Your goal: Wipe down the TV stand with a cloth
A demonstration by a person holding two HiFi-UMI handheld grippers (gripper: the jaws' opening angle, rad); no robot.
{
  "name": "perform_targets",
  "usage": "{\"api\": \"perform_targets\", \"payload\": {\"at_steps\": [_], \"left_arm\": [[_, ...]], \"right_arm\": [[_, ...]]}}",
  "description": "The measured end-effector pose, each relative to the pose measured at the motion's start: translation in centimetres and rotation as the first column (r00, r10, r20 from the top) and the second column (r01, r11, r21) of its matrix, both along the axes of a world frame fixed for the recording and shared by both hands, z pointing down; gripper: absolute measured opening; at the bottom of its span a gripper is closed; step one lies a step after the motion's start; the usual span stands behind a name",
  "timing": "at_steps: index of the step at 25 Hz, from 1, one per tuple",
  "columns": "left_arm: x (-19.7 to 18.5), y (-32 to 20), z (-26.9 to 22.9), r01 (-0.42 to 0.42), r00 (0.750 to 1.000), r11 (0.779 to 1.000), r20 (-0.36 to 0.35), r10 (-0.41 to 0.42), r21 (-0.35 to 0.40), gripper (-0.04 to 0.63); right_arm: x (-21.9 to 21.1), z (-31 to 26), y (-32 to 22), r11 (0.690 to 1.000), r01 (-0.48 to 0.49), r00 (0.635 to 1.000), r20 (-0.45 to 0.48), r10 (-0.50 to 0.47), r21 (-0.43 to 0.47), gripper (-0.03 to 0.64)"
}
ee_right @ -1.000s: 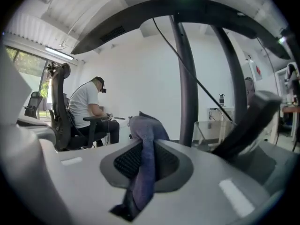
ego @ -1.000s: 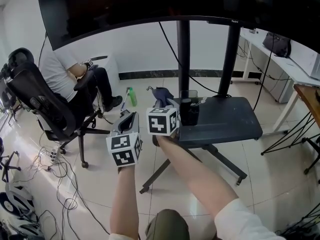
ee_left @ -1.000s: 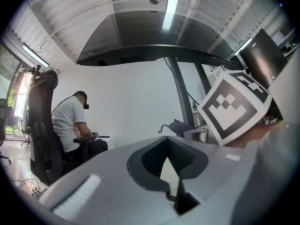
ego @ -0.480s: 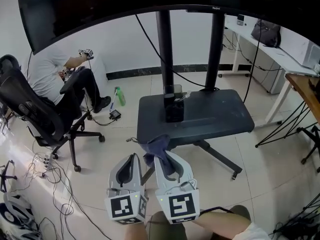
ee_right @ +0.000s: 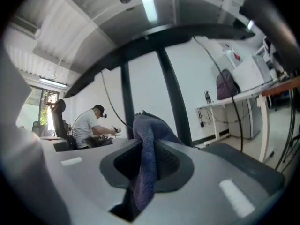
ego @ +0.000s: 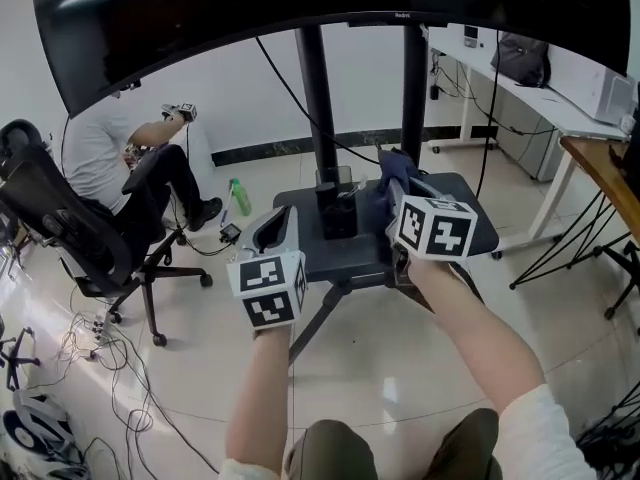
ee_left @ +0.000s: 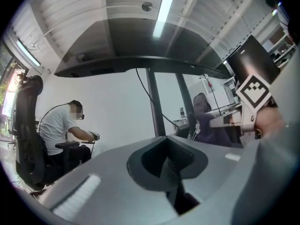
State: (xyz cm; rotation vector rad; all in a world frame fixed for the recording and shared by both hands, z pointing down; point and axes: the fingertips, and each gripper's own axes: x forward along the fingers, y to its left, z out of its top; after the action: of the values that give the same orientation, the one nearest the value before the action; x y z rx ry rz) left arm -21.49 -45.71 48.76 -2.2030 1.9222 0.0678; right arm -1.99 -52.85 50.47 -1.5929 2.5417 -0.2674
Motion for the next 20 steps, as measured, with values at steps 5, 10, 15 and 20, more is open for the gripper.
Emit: {"api": "perform_targets", "payload": {"at_steps": [5,10,15,20], "left_arm": [[0.3,-2.5,2.2,0.004,1.000,0.997,0.011,-0.003,-0.078,0.025],[0.4,-0.2,1.9,-0.010,0.999,0.999,0.031,0.010,-0.030,0.025],[0.7,4.9,0.0,0.009,0.999,0.993,0.035,-0.013,0.114,0.025],[2.7,10.7,1.3,-0.039,0.999,0.982,-0.029,0.045,0.187,0.025]], "right_arm": [[-1.6,5.1,-8.3,0.984,-0.025,0.995,-0.101,0.007,-0.174,0.058],[-3.4,5.8,-8.9,0.984,-0.008,0.992,-0.128,-0.015,-0.179,0.058],[-3.4,4.3,-0.9,0.996,0.051,0.980,-0.189,-0.065,-0.074,0.058],[-3.1,3.6,12.0,0.984,0.133,0.976,-0.186,-0.109,0.119,0.058]]}}
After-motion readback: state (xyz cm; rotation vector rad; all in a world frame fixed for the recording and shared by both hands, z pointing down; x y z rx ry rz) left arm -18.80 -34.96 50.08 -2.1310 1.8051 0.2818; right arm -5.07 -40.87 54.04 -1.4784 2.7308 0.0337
